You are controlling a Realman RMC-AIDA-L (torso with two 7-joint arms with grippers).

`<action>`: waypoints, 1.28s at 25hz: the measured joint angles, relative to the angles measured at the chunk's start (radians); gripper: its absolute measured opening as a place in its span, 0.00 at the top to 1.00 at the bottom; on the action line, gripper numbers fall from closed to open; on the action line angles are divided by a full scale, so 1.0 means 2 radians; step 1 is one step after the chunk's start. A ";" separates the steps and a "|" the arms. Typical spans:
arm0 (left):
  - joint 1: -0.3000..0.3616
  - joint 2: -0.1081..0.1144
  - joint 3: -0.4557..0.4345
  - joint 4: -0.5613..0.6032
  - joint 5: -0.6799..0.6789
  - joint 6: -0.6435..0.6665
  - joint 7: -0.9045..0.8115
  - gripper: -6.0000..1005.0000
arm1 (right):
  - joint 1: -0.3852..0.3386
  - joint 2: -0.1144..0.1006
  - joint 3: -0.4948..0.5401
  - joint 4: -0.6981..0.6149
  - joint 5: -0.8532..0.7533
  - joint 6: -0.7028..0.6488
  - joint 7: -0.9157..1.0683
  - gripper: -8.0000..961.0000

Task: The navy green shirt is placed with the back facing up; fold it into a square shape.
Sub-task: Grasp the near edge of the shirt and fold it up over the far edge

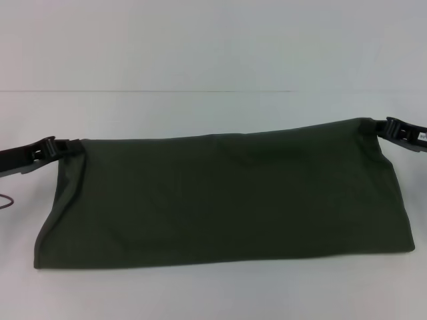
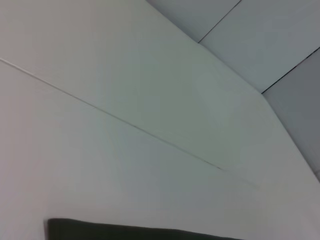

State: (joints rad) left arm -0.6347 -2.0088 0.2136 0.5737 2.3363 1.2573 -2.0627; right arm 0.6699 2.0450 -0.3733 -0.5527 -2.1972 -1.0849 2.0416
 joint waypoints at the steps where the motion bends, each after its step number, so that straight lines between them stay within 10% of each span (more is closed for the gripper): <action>1: -0.002 -0.002 0.003 0.000 -0.001 -0.009 0.001 0.92 | 0.003 0.003 0.000 0.001 0.000 0.010 -0.003 0.96; 32: -0.020 -0.048 0.035 -0.004 -0.036 -0.173 0.052 0.83 | 0.040 0.022 -0.027 0.069 0.061 0.162 -0.100 0.94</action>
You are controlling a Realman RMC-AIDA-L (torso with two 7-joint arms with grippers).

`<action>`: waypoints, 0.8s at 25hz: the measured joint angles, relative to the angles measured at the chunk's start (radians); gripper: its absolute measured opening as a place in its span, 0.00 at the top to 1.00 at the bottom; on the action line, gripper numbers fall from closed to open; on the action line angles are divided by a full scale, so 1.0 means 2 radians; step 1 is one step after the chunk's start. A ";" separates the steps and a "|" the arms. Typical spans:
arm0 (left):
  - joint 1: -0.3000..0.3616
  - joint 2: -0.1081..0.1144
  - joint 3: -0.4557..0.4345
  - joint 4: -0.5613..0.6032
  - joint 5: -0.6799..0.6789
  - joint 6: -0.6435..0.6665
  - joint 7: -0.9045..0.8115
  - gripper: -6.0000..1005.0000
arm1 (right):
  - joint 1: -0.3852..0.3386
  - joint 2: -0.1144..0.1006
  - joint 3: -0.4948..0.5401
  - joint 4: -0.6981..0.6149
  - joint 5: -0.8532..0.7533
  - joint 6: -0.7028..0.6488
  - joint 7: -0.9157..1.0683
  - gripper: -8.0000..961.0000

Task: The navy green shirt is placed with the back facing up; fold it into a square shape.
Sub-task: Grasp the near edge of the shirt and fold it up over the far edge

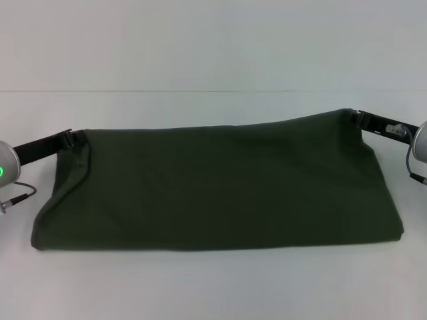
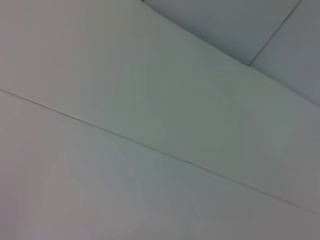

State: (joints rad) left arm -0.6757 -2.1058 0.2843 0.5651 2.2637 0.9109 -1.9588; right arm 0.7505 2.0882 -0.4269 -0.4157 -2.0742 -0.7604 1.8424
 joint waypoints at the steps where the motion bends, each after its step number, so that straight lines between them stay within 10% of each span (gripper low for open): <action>1: 0.002 -0.003 0.000 0.000 -0.011 -0.006 0.006 0.83 | -0.001 0.000 0.000 0.001 0.004 0.001 -0.004 0.93; 12: 0.008 -0.015 0.002 0.000 -0.050 -0.038 0.044 0.80 | -0.005 0.000 0.000 0.002 0.010 0.006 -0.010 0.56; 20: 0.025 -0.006 0.002 0.004 -0.094 0.020 0.055 0.42 | -0.029 -0.004 0.004 -0.011 0.054 -0.083 -0.090 0.29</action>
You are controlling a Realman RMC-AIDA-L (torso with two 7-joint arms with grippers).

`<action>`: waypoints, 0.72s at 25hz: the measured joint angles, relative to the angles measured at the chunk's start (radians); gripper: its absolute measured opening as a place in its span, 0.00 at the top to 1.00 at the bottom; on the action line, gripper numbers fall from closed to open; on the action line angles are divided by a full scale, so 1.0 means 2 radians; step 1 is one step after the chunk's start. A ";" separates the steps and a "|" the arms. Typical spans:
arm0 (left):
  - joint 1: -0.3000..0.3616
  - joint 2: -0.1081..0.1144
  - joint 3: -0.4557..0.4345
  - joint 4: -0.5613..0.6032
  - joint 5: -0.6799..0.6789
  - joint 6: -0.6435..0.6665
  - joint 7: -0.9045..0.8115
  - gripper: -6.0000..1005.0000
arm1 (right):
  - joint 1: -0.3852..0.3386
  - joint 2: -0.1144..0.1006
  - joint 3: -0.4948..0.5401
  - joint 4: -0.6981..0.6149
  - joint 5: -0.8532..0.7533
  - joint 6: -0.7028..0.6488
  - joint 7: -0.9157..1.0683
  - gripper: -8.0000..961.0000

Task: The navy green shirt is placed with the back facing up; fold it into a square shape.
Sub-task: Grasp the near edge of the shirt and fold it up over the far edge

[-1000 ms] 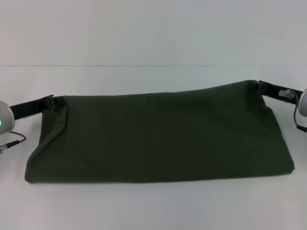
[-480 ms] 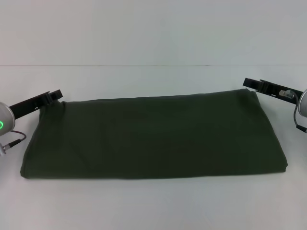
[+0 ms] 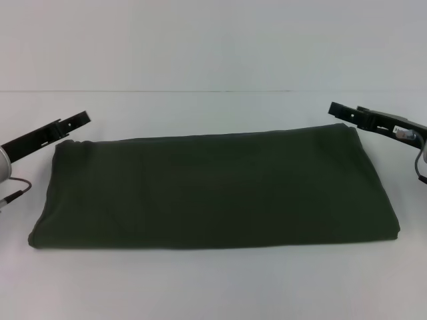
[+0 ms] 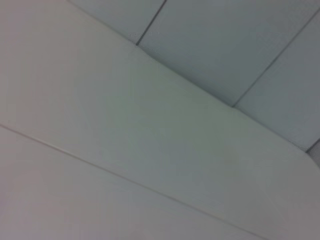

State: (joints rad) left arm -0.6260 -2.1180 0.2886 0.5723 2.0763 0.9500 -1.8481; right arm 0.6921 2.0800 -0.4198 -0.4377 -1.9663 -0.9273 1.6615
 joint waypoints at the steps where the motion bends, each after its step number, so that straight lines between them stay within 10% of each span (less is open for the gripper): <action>1: 0.003 0.004 0.000 0.000 -0.007 0.021 0.005 0.40 | -0.007 0.000 -0.001 -0.003 0.014 -0.027 -0.025 0.25; 9: 0.036 0.019 0.000 0.022 -0.045 0.156 0.030 0.25 | -0.052 0.003 -0.017 -0.024 0.049 -0.188 -0.204 0.15; 18: 0.055 0.051 0.003 0.020 -0.040 0.272 0.031 0.11 | -0.057 0.007 -0.132 -0.016 0.048 -0.205 -0.284 0.06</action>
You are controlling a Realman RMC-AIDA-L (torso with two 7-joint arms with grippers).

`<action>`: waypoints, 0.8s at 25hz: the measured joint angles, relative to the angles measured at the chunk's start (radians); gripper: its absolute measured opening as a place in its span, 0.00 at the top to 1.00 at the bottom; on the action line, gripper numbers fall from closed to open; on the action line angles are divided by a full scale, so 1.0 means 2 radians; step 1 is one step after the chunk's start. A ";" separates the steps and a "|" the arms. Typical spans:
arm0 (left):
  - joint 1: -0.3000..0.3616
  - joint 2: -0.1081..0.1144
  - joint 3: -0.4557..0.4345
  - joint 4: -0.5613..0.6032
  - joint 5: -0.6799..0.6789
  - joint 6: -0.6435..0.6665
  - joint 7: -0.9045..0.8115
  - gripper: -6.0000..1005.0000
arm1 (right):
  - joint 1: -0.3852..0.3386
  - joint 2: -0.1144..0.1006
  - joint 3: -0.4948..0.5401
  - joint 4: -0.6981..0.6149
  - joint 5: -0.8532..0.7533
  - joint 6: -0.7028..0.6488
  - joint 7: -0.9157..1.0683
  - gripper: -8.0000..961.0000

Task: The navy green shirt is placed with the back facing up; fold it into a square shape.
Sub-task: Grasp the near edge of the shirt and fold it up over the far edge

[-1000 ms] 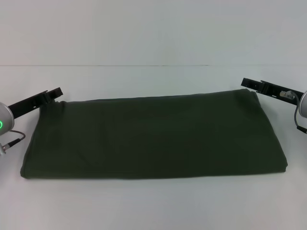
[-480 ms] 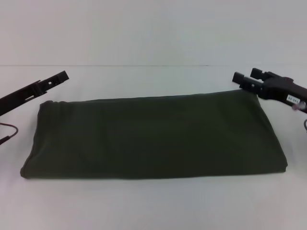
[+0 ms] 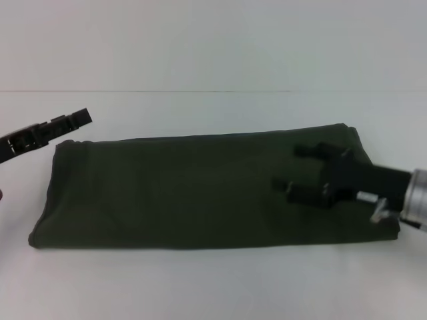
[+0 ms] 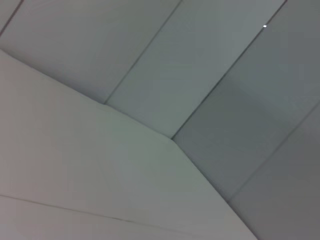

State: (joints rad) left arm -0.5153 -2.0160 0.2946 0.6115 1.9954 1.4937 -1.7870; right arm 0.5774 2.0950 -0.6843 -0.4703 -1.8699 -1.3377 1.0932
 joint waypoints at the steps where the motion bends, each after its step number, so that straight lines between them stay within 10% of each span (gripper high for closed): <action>1: 0.002 0.002 0.001 0.000 0.000 0.011 -0.001 0.11 | 0.001 0.001 -0.011 0.004 0.000 0.000 -0.007 0.06; 12: 0.021 0.021 0.023 -0.002 0.012 0.052 -0.038 0.11 | 0.008 0.002 -0.056 0.046 0.004 0.022 -0.071 0.06; 20: 0.014 0.016 0.134 -0.003 0.013 -0.044 -0.093 0.11 | 0.008 0.002 -0.054 0.048 0.005 0.028 -0.073 0.06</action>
State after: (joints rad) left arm -0.4874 -1.9848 0.5627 0.6048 2.0215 1.4066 -1.9724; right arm 0.5942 2.0984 -0.7917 -0.3751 -1.8600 -1.2810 0.9480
